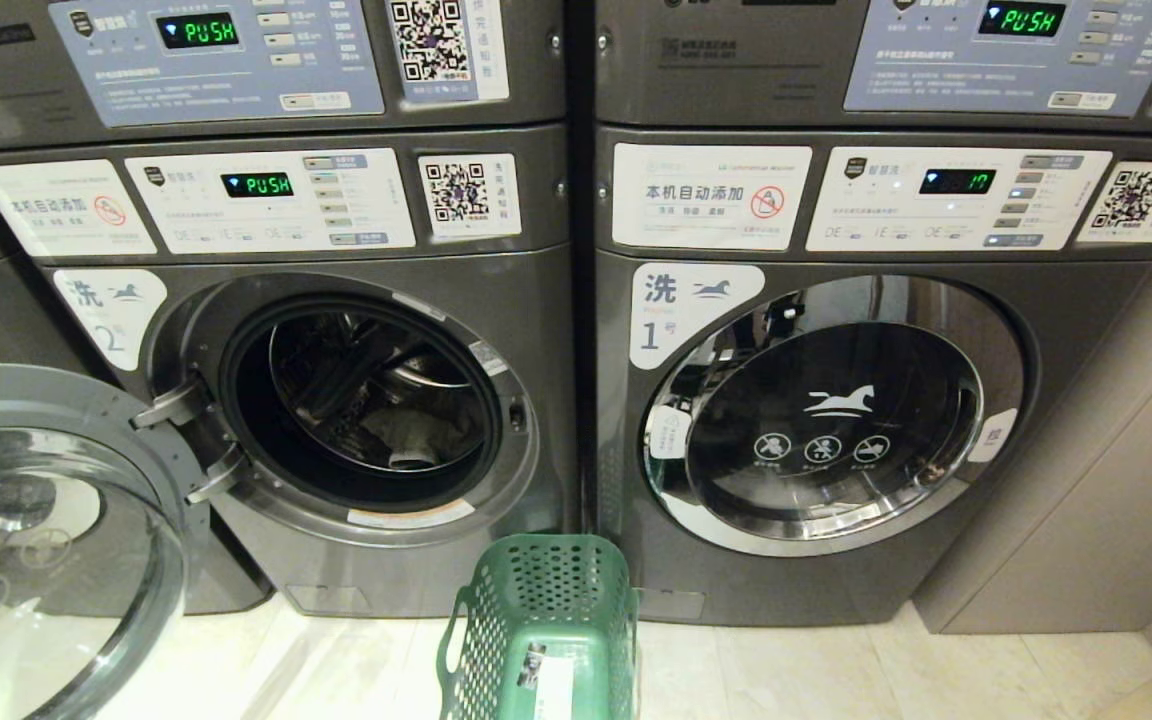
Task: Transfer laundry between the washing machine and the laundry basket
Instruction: Open the lid of the washing machine
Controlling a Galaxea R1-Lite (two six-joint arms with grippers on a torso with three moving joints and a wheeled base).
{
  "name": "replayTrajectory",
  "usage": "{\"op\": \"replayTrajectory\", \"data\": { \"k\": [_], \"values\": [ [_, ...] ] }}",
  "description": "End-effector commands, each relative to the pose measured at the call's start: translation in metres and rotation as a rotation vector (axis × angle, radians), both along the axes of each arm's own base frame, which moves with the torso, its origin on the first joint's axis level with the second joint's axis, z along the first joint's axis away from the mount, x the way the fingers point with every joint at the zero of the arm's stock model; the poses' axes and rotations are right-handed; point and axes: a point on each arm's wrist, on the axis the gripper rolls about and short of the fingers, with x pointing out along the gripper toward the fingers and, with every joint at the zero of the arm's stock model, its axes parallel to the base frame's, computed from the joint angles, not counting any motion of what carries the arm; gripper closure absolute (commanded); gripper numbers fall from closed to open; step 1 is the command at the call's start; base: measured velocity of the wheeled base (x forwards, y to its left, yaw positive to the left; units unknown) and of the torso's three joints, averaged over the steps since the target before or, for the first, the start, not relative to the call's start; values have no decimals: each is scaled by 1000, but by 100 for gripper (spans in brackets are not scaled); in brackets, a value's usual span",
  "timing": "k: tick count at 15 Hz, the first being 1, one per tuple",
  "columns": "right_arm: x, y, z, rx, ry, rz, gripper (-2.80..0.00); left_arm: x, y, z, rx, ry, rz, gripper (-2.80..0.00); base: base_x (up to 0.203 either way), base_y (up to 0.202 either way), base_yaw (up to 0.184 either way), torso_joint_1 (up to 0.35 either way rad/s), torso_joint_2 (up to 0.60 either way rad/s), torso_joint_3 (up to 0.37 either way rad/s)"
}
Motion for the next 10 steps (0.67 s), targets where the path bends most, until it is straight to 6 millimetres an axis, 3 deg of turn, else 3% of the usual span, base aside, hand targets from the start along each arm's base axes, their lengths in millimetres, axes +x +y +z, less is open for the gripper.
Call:
{"op": "replayTrajectory", "data": {
  "k": [1,4,6,8,10],
  "values": [
    [0,0,0,1,3,1,0,-6,-9,13,30,-21,-7,0,0,0,0,0,0,0],
    [0,0,0,0,3,1,0,-26,-46,51,130,-91,-60,0,0,0,0,0,0,0],
    [0,0,0,1,3,1,0,-41,-94,81,231,-161,-161,0,0,0,0,0,0,0],
    [0,0,0,0,3,1,0,-46,-153,85,256,-212,-373,0,0,0,0,0,0,0],
    [0,0,0,0,3,1,0,-66,-217,73,225,-260,-687,0,0,0,0,0,0,0]
  ]
}}
